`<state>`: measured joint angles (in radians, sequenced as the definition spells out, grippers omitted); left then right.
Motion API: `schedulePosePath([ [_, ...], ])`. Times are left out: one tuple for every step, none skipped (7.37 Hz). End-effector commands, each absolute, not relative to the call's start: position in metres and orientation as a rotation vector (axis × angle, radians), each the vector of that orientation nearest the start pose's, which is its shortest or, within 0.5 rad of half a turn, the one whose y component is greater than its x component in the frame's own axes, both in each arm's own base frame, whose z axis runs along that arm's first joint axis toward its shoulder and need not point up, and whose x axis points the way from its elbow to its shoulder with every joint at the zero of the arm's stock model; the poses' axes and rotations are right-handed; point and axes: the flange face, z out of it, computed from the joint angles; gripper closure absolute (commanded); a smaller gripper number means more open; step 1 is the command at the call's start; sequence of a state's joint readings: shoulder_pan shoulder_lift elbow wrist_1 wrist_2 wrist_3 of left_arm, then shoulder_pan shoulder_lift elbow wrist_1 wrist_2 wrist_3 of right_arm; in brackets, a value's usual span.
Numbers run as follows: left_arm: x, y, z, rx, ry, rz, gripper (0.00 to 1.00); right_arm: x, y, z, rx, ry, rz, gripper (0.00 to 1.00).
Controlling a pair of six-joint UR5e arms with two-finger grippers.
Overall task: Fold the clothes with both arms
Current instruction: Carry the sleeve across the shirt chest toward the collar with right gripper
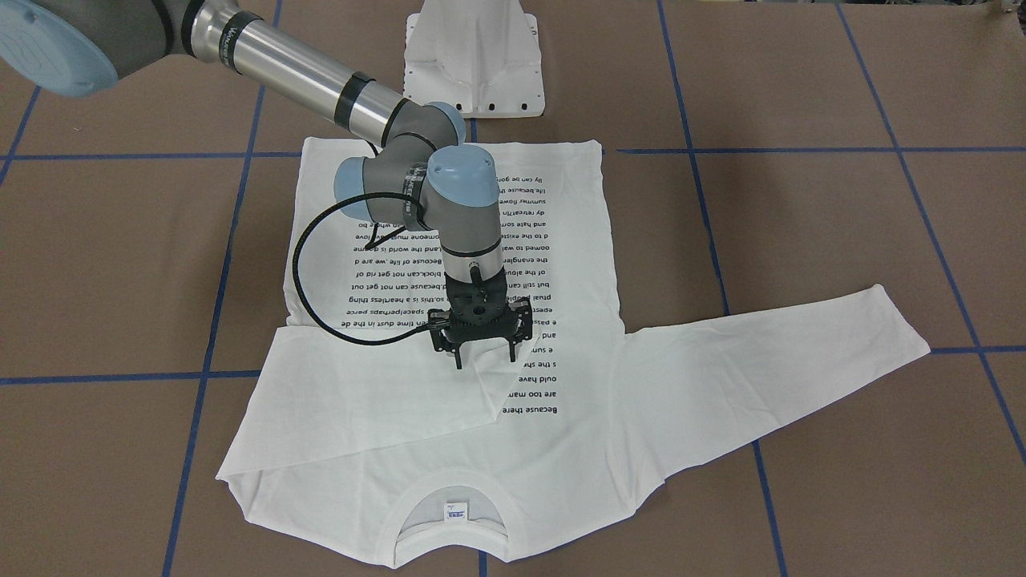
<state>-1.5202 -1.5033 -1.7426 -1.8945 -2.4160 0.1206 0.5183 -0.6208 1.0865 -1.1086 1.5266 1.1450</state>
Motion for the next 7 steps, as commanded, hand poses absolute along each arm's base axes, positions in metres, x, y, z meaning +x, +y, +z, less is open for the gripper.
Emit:
schedulePosePath([
  [-0.034,-0.482,0.564,0.433,0.820,0.340,0.00,-0.664,-0.526,0.212,0.454,-0.811,0.103,0.69],
  [-0.034,-0.482,0.565,0.431,0.821,0.340,0.00,-0.665,-0.525,0.210,0.454,-0.814,0.102,0.84],
  [-0.034,-0.482,0.567,0.429,0.820,0.340,0.00,-0.665,-0.527,0.189,0.464,-0.835,0.105,0.91],
  [-0.034,-0.482,0.570,0.425,0.820,0.340,0.00,-0.666,-0.527,0.175,0.471,-0.847,0.104,0.91],
  [-0.034,-0.483,0.574,0.417,0.821,0.337,0.00,-0.670,-0.528,0.169,0.472,-0.845,0.104,0.89],
  [-0.034,-0.484,0.574,0.417,0.821,0.337,0.00,-0.687,-0.530,0.164,0.505,-0.805,0.119,0.65],
  [-0.034,-0.484,0.574,0.417,0.821,0.337,0.00,-0.697,-0.532,0.150,0.518,-0.794,0.140,0.02],
])
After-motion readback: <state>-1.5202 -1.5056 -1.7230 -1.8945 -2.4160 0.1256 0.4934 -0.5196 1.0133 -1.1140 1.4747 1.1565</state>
